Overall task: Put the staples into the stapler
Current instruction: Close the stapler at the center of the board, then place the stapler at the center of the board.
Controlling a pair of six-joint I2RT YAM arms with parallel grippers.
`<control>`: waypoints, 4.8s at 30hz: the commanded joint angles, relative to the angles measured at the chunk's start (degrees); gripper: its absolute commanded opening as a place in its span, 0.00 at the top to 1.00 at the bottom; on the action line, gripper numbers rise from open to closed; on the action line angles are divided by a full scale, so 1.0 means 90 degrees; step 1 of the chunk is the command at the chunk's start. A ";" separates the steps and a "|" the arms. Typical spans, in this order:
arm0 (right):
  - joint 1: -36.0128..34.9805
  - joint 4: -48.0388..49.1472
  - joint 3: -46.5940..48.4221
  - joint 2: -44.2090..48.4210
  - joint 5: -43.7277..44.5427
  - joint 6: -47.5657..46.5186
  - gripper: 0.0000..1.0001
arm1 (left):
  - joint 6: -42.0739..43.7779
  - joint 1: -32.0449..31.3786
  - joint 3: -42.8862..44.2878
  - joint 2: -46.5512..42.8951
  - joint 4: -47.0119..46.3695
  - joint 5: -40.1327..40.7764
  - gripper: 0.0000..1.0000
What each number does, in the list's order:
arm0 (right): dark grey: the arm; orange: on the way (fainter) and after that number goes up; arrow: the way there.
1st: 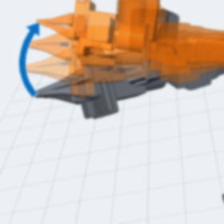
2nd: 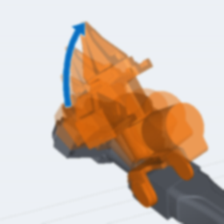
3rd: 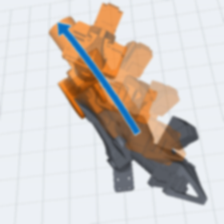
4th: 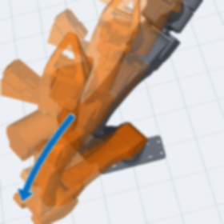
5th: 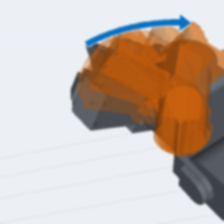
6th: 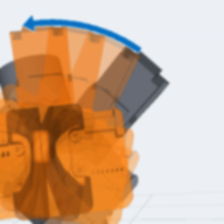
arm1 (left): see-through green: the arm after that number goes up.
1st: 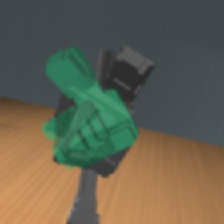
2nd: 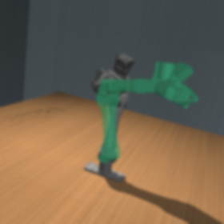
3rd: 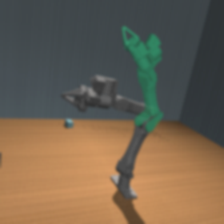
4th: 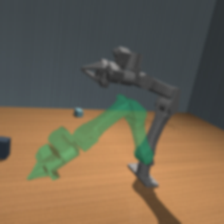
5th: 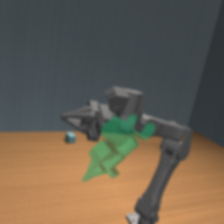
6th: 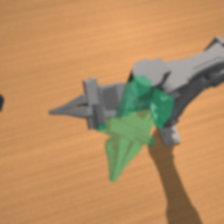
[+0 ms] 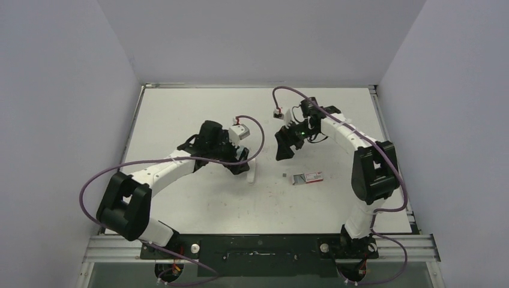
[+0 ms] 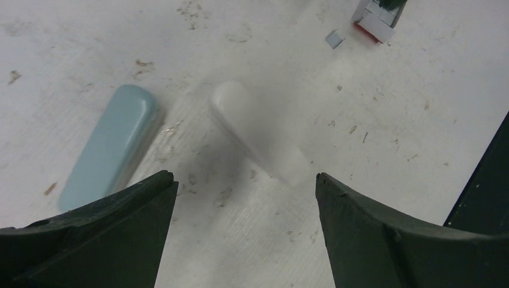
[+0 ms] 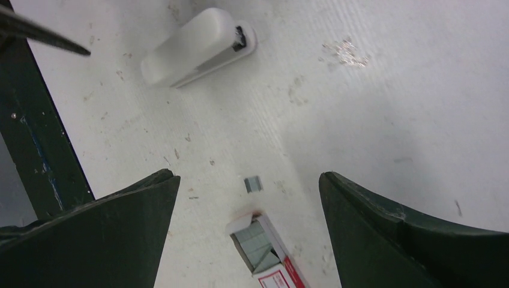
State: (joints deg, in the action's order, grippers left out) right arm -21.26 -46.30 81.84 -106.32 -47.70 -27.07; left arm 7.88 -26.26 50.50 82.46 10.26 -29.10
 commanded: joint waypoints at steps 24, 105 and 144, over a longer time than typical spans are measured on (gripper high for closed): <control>0.1227 0.1138 -0.1495 0.1650 0.0239 0.0947 0.08 | 0.0034 -0.1936 0.1761 0.2358 0.1613 0.1666 0.70; 0.0881 0.3282 -0.1945 0.1248 -0.3413 0.4093 0.10 | 0.2741 -0.2047 0.2776 0.1170 0.1243 0.1140 1.00; 0.0979 0.3342 -0.2038 0.1225 -0.3022 0.4051 0.07 | 0.2720 -0.2224 0.2459 0.1047 0.0939 0.1646 1.00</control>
State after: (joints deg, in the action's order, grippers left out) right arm -13.52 -9.76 60.69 -99.18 -77.71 18.33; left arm 31.18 -46.30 72.25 94.63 20.29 -11.64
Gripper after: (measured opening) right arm 0.850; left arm 0.319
